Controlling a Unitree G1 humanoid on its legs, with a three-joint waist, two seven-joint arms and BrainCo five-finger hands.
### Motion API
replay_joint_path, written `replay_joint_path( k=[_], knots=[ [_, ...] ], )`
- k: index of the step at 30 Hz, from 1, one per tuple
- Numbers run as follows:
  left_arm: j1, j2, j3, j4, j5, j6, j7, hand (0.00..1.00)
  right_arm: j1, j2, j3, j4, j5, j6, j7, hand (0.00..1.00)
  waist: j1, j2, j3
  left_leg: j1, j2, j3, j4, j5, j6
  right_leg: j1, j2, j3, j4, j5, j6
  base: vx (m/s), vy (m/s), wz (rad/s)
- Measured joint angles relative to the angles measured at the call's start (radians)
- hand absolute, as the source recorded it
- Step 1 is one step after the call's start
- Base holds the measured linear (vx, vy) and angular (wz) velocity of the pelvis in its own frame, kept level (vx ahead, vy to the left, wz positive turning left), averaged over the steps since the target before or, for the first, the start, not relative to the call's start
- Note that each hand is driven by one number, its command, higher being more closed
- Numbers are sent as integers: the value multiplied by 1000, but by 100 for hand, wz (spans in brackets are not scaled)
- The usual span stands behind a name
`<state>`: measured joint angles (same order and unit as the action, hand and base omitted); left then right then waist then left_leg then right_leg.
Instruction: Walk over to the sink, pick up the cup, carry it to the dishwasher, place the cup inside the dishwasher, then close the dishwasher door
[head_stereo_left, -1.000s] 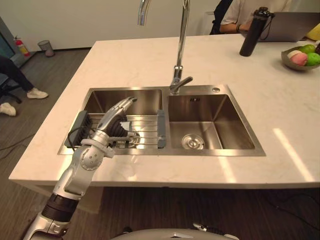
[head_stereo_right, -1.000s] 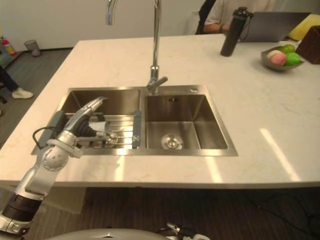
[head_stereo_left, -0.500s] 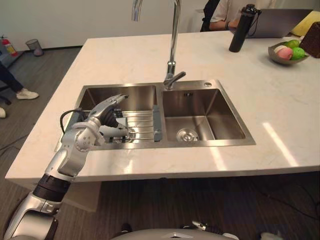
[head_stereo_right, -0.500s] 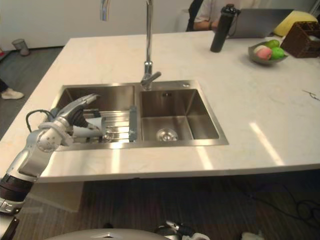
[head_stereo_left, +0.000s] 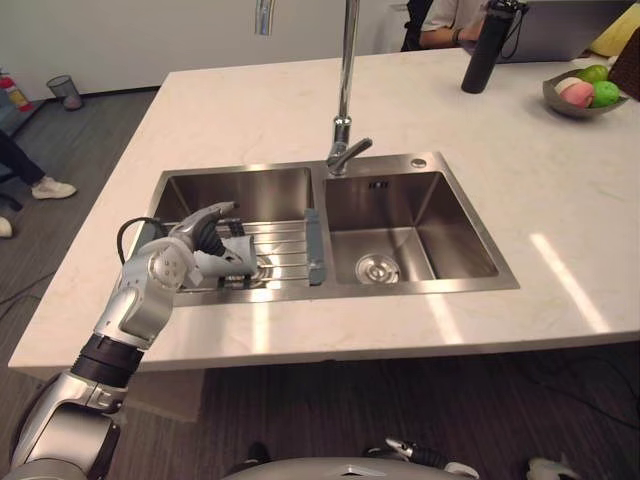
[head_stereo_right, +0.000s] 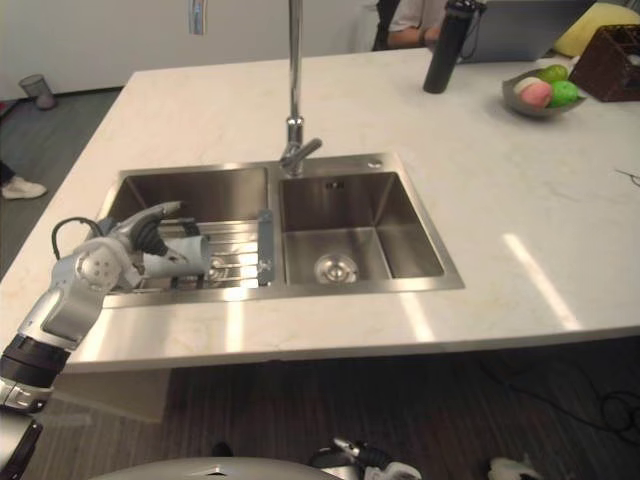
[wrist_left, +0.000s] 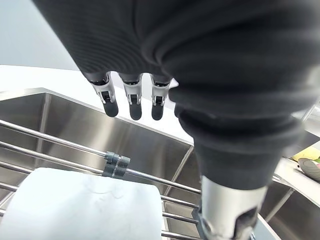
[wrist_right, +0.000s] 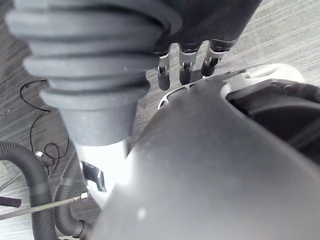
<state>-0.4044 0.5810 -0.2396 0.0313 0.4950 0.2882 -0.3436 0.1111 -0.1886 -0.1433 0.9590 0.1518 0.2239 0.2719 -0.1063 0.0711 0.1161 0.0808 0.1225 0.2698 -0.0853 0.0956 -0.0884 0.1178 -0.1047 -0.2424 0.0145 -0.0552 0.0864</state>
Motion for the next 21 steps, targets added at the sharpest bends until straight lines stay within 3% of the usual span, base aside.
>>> replay_joint_path(
  k=[14,21],
  knots=[
    [0,-1,-32,85,40,41,-8,0,-3,8,-25,-1,-1,19,-35,0,-7,0,4,-9,-11,3,6,-10,1,0,-7,5,-23,11,16,41,1,-1],
    [0,-6,-38,151,60,42,13,0,-11,0,-24,-1,-2,20,-37,0,-19,21,17,-8,-10,3,6,-11,-1,2,-6,7,-29,13,14,5,-2,-1]
  ],
)
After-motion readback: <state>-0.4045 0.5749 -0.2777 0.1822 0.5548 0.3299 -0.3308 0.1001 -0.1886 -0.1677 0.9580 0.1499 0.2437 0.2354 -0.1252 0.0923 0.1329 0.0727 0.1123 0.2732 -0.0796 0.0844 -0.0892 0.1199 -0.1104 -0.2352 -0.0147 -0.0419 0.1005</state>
